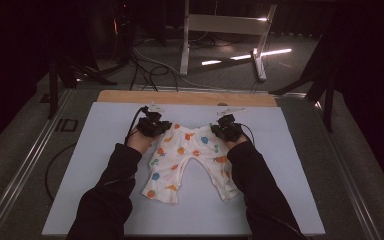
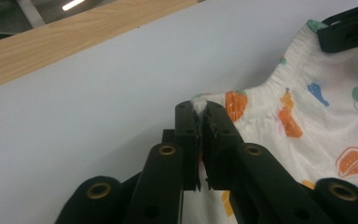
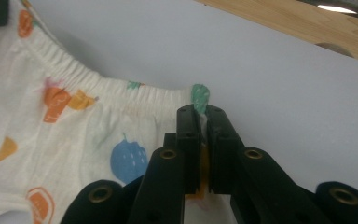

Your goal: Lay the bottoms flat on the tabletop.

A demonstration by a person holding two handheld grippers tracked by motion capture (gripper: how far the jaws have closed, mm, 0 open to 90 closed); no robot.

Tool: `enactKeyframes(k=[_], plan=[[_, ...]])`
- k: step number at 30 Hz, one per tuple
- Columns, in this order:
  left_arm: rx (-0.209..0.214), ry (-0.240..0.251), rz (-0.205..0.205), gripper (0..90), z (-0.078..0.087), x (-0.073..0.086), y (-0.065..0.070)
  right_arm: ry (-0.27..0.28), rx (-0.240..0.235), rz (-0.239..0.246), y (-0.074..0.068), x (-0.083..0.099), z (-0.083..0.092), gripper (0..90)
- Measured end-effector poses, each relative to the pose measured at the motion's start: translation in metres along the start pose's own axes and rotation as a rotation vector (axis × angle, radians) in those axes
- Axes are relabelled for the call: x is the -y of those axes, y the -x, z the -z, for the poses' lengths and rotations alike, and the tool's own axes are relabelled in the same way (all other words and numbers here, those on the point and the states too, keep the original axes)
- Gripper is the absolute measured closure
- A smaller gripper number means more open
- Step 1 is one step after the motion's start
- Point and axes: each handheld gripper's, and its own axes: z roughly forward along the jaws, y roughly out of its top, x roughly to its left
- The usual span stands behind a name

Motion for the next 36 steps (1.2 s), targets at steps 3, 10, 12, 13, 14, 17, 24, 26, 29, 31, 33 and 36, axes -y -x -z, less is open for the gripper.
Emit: enactKeyframes(k=[3,10,12,13,14,17,24,26,29,31,33,36], plan=[[-0.003,-0.001,0.003,85.4,-0.001,-0.001,-0.001,-0.010,0.006,0.000,0.000,-0.001,-0.005,85.4],[0.042,-0.004,0.067,71.8,-0.005,0.000,-0.008,0.000,0.007,-0.033,0.002,-0.003,-0.010,64.9],[0.016,-0.026,0.058,56.0,-0.005,0.000,-0.008,-0.002,-0.004,-0.036,0.001,-0.004,-0.010,48.6],[0.005,-0.025,0.061,48.1,-0.005,0.000,-0.008,-0.008,-0.022,-0.041,0.000,-0.005,-0.010,42.4],[0.002,-0.030,0.076,38.8,-0.004,0.000,-0.007,-0.006,-0.022,-0.037,0.000,-0.006,-0.009,37.8],[0.033,-0.046,0.070,14.7,-0.001,-0.001,-0.006,0.020,-0.017,-0.051,0.001,-0.008,-0.005,23.2],[0.074,-0.010,0.066,0.9,0.013,-0.004,-0.002,0.039,-0.071,-0.053,0.007,-0.007,0.007,9.6],[0.081,-0.004,0.063,0.8,0.018,-0.004,-0.001,0.047,-0.079,-0.056,0.008,-0.007,0.011,9.6],[0.091,0.002,0.056,0.9,0.025,-0.002,-0.002,0.042,-0.092,-0.057,0.009,-0.005,0.015,9.6],[0.107,0.010,0.060,0.8,0.028,0.000,-0.001,0.040,-0.091,-0.040,0.007,-0.005,0.018,9.6],[0.108,0.014,0.058,0.9,0.031,0.003,0.000,0.043,-0.101,-0.034,0.005,-0.004,0.022,9.6],[0.115,0.017,0.045,0.8,0.037,0.008,0.003,0.050,-0.108,-0.026,0.002,-0.003,0.026,9.7]])
